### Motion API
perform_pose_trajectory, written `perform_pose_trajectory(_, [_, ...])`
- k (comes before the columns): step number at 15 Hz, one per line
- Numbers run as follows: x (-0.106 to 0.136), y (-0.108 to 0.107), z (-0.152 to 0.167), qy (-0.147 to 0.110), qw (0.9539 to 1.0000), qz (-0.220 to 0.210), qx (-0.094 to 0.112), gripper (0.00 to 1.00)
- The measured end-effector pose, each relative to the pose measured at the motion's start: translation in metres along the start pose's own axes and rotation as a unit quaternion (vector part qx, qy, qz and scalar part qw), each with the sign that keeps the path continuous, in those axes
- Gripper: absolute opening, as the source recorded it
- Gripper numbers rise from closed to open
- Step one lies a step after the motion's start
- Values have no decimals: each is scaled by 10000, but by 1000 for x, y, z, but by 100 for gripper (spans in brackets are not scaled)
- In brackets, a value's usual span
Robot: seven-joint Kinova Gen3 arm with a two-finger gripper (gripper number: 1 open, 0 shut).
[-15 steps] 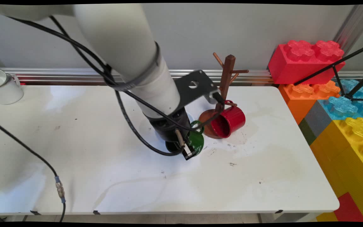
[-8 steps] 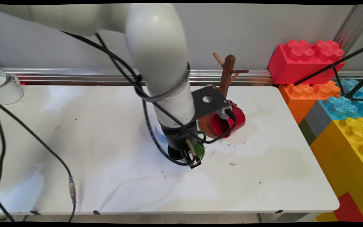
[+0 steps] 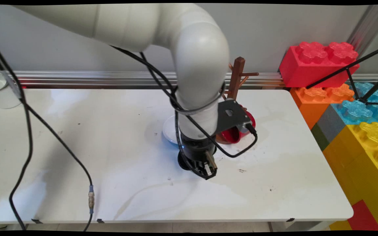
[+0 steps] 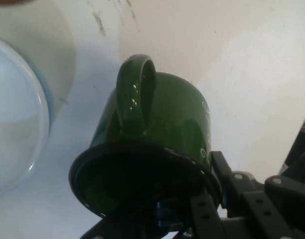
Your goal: Place the picked object on the table
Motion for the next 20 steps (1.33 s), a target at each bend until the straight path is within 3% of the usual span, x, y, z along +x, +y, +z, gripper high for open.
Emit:
perform_pose_trajectory(11, [23,12,25,-632,9979,-116,83,0])
perform_pose_trajectory(20, [23,16,39,-910,9957,-159,101,0])
